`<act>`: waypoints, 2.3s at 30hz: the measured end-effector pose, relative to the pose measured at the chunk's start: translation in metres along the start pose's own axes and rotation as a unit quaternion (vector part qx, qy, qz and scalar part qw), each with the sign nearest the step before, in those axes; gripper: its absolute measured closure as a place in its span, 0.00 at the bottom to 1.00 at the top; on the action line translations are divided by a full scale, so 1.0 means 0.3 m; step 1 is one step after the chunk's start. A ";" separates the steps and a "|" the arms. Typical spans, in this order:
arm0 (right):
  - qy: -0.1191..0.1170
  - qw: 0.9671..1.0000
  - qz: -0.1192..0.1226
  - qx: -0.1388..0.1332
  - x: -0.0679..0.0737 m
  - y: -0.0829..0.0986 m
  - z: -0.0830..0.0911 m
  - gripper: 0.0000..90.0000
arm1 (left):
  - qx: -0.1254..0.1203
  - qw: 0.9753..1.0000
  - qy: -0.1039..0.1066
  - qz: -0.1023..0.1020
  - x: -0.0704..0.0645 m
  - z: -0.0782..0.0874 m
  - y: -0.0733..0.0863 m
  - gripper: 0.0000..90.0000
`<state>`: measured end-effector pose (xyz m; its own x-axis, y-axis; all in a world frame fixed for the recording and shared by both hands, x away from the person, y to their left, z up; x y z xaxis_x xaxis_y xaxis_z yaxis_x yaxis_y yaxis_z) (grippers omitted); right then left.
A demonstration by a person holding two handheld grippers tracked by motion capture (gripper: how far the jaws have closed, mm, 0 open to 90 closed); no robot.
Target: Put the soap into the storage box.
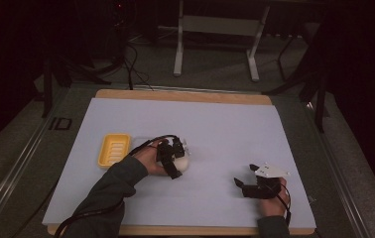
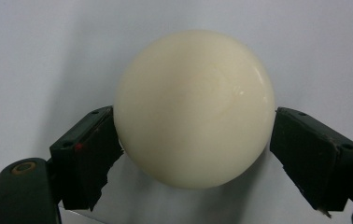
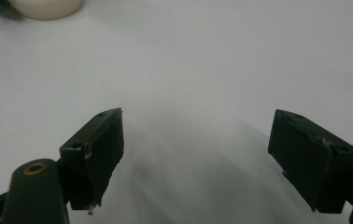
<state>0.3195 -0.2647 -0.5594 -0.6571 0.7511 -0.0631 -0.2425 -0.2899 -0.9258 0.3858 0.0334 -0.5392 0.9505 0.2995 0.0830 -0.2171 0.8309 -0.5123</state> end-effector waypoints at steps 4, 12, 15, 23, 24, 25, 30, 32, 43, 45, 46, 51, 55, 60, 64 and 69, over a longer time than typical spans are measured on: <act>0.000 1.000 0.000 0.000 0.000 0.000 0.000 0.20 | -0.001 1.000 0.002 0.000 -0.003 -0.004 -0.006 0.18; 0.000 1.000 0.000 0.001 0.000 0.000 0.000 0.20 | 0.010 1.000 0.001 -0.007 -0.001 -0.011 -0.021 0.21; 0.000 1.000 0.000 0.001 0.000 0.000 0.000 0.20 | 0.013 1.000 0.001 -0.007 -0.001 -0.014 -0.024 0.21; -0.001 1.000 0.001 0.001 0.000 0.000 -0.001 0.20 | 0.033 0.999 0.000 -0.018 0.000 -0.031 -0.035 0.22; -0.001 1.000 0.000 0.001 0.000 0.000 -0.001 0.20 | 0.036 0.999 0.001 -0.021 0.001 -0.032 -0.037 0.22; -0.001 1.000 0.000 0.002 0.000 0.000 -0.001 0.20 | 0.038 0.999 0.001 -0.021 0.000 -0.032 -0.038 0.22; -0.001 1.000 0.001 0.002 0.000 0.000 -0.001 0.20 | 0.045 0.999 0.003 -0.022 0.005 -0.032 -0.042 0.26; -0.001 1.000 0.001 0.002 0.000 0.000 -0.001 0.20 | 0.049 0.999 0.005 -0.022 0.006 -0.032 -0.044 0.26; -0.001 1.000 0.001 0.003 0.000 0.001 -0.002 0.20 | 0.070 0.997 0.008 -0.034 0.002 -0.038 -0.058 0.27; -0.002 1.000 0.001 0.003 0.000 0.000 -0.002 0.20 | 0.072 0.997 0.008 -0.039 0.001 -0.038 -0.060 0.27; -0.001 1.000 0.001 0.003 0.000 0.001 -0.002 0.20 | 0.072 0.996 0.009 -0.042 0.000 -0.038 -0.060 0.27; -0.002 1.000 0.001 0.003 0.000 0.000 -0.001 0.20 | 0.075 0.996 0.012 -0.051 -0.003 -0.036 -0.061 0.27; -0.002 1.000 0.001 0.003 0.000 0.000 -0.001 0.20 | 0.076 0.995 0.011 -0.057 -0.008 -0.036 -0.063 0.27; -0.002 1.000 0.001 0.003 0.000 0.000 -0.001 0.20 | 0.080 0.995 0.014 -0.063 -0.011 -0.035 -0.064 0.27; -0.001 1.000 0.001 0.002 0.000 0.000 -0.001 0.20 | 0.075 0.995 0.014 -0.063 -0.008 -0.028 -0.065 0.27; -0.002 1.000 0.001 0.002 0.000 0.000 -0.001 0.20 | 0.074 0.995 0.014 -0.067 -0.006 -0.016 -0.069 0.27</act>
<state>0.3198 -0.2645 -0.5596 -0.6597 0.7488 -0.0633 -0.2450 -0.2939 -0.9239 0.3898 0.0133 -0.5328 0.9785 0.1701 0.1164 -0.1169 0.9231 -0.3663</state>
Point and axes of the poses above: each handheld gripper's, and its own axes: z roughly backward along the jaws, y roughly out of its underside, x roughly to its left, the point moved 4 cm from there along -z, roughly forward along the jaws, and after that the axes turned 13 degrees about -x, right-handed, at the moved point
